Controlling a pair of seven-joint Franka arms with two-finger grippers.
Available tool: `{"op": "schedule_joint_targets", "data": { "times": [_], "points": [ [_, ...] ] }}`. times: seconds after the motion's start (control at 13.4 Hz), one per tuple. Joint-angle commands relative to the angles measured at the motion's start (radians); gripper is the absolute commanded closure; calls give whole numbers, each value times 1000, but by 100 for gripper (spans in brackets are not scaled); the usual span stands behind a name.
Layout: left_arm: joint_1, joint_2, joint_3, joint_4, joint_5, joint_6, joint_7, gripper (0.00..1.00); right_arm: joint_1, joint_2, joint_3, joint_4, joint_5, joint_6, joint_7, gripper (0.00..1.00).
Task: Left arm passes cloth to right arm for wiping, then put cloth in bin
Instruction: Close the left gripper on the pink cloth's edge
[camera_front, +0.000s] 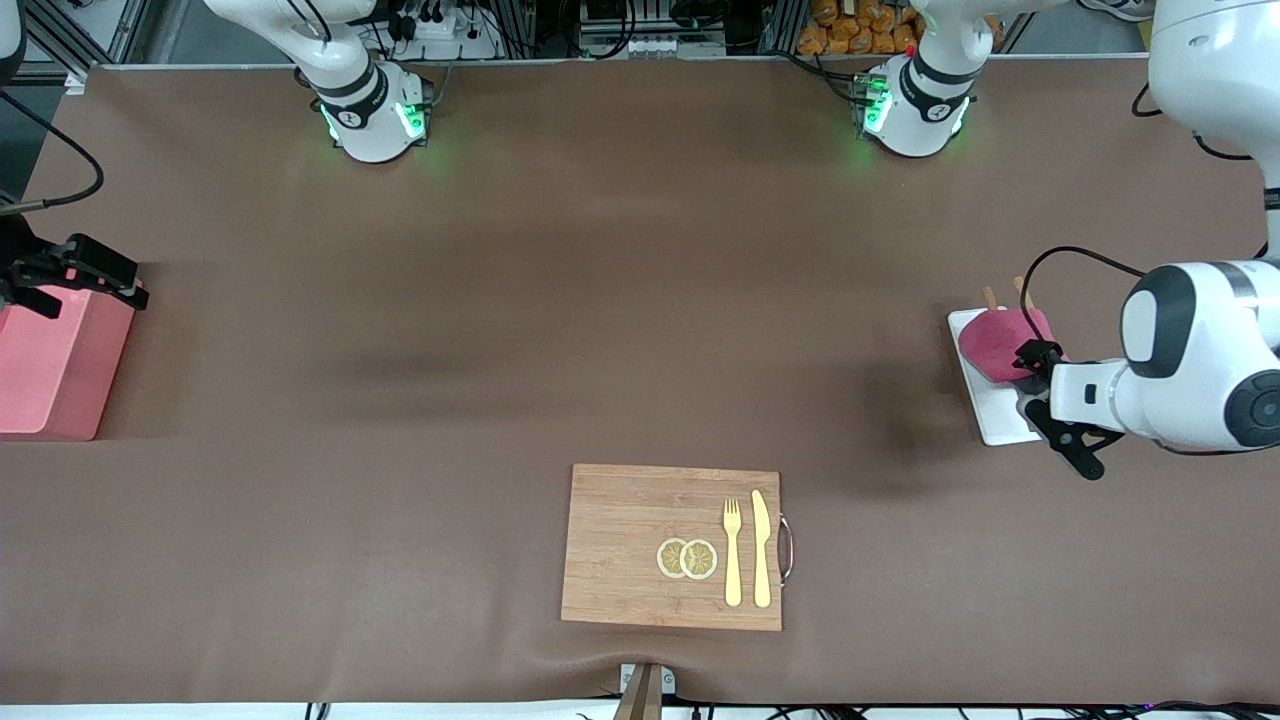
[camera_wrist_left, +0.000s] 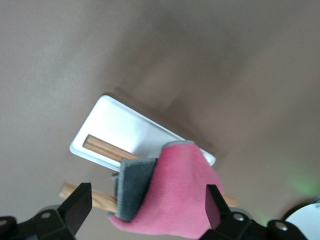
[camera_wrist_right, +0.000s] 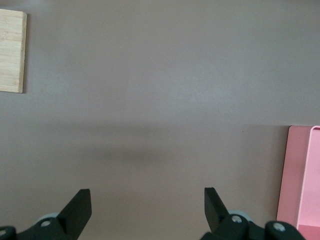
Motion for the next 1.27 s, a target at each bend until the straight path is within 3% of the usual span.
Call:
{"op": "schedule_joint_targets", "data": {
  "times": [0.0,1.2],
  "points": [
    [-8,48,-1,16,28,14,39,0,-4,3,4,0,-5,-5,14,0],
    [1,60,1,-56,85,-30,-98,0,-4,10,4,-1,-3,-2,14,0]
  ]
}}
